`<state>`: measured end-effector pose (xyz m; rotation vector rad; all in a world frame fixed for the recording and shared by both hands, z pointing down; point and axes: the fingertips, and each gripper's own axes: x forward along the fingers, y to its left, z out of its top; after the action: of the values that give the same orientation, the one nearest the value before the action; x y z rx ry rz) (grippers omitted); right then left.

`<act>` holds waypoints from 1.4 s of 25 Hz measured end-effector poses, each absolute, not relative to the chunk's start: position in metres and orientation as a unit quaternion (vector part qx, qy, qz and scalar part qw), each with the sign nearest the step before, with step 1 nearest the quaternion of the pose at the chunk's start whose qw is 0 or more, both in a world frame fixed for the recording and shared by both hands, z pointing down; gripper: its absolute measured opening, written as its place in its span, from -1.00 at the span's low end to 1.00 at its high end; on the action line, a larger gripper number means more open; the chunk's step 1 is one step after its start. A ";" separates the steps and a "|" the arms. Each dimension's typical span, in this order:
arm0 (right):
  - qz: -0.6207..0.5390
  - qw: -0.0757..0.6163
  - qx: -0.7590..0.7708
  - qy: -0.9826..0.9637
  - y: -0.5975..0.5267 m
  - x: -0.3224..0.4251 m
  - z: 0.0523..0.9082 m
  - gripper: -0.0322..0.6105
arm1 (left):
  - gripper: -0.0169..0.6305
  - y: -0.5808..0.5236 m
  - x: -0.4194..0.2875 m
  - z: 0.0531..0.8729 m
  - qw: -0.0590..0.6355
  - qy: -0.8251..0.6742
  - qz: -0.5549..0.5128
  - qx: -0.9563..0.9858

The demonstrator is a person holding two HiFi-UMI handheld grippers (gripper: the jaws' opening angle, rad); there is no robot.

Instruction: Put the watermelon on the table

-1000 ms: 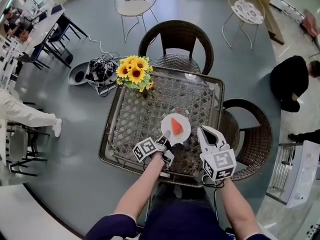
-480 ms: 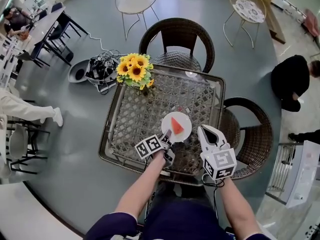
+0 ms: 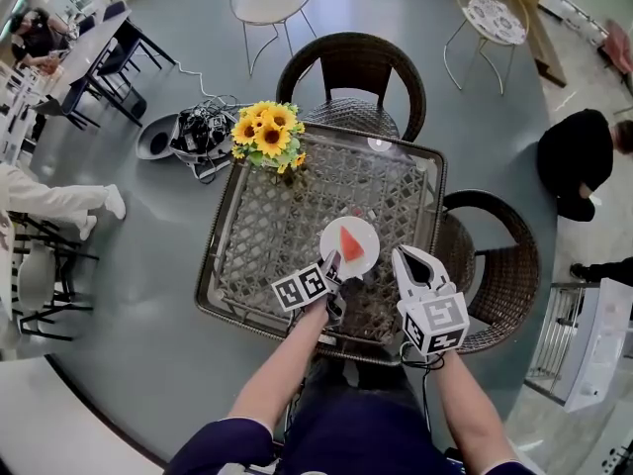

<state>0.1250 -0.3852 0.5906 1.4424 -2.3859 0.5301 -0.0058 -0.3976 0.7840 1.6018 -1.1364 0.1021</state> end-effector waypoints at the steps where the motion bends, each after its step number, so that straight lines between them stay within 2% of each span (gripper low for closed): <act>1: 0.185 0.151 0.502 -0.831 -0.385 0.125 0.591 -0.89 | -0.83 -0.397 -0.006 0.784 0.550 -0.483 0.049 0.680; 29: 0.182 0.146 0.503 -0.832 -0.376 0.130 0.582 -0.89 | -0.47 -0.385 -0.015 0.789 0.436 -0.534 0.226 0.689; 35: 0.183 0.145 0.500 -0.834 -0.375 0.127 0.583 -0.89 | -0.47 -0.385 -0.017 0.787 0.416 -0.532 0.240 0.698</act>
<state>0.1269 -0.3749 0.5829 1.4417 -2.4029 0.5262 -0.0168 -0.3851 0.7872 1.7527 -1.3352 0.6019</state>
